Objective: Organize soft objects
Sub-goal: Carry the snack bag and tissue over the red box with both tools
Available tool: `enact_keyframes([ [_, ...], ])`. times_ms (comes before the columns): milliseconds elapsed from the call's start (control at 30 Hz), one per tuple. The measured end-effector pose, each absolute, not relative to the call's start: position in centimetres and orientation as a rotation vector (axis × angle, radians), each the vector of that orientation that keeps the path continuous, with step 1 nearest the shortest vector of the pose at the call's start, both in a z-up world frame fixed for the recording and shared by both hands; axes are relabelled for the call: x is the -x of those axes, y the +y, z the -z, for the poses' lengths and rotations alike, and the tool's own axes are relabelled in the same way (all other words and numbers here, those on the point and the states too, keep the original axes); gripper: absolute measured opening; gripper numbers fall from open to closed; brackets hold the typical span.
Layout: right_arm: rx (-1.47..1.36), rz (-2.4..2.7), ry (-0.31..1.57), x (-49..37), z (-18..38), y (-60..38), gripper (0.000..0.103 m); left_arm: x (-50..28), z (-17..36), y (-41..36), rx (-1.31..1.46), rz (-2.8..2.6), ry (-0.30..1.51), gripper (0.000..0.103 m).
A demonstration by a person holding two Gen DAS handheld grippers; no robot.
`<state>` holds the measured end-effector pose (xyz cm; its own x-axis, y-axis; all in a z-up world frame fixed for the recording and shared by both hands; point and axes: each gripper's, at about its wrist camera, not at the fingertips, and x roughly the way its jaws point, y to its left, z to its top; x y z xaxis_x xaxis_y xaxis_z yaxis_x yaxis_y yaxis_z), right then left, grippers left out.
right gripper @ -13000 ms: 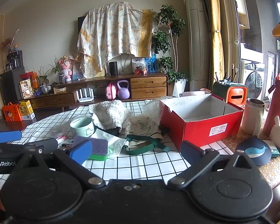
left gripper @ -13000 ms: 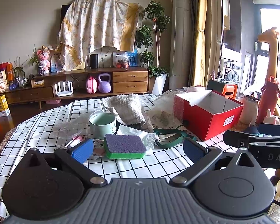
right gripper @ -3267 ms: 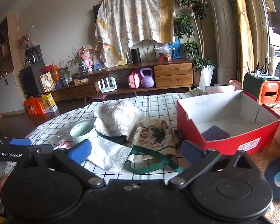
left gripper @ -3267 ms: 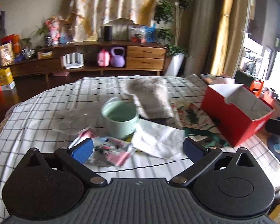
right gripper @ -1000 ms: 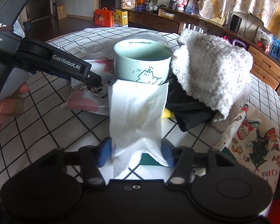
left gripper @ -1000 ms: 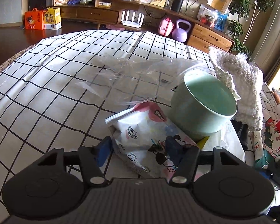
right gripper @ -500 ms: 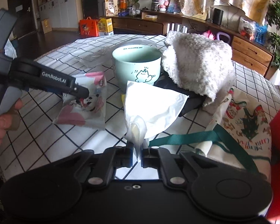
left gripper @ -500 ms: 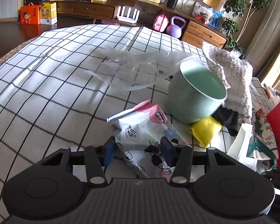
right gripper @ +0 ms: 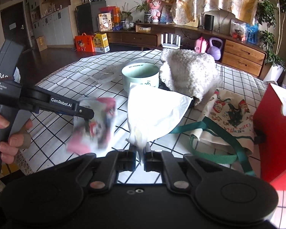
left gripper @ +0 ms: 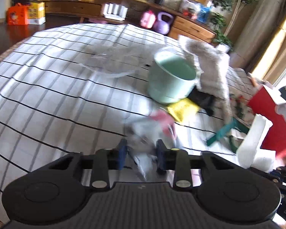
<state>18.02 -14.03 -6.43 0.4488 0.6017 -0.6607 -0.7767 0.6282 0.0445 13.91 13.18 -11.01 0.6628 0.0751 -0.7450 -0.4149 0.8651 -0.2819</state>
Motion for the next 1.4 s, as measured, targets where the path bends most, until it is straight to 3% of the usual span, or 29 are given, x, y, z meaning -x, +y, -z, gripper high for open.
enact_keyframes([
  [233,0.255,-0.83,0.664,-16.8,5.1,-17.2,0.006,-13.7,9.9,10.4,0.422,-0.204,0.803,0.016],
  [800,0.206,-0.688,0.599,-17.7,2.3,-24.8,0.006,-14.9,4.7,5.1,0.374,-0.043,0.741,0.015],
  [1400,0.202,-0.462,0.578,-25.6,0.4,-33.3,0.006,-23.7,-3.2,-4.4,0.314,0.22,0.656,0.015],
])
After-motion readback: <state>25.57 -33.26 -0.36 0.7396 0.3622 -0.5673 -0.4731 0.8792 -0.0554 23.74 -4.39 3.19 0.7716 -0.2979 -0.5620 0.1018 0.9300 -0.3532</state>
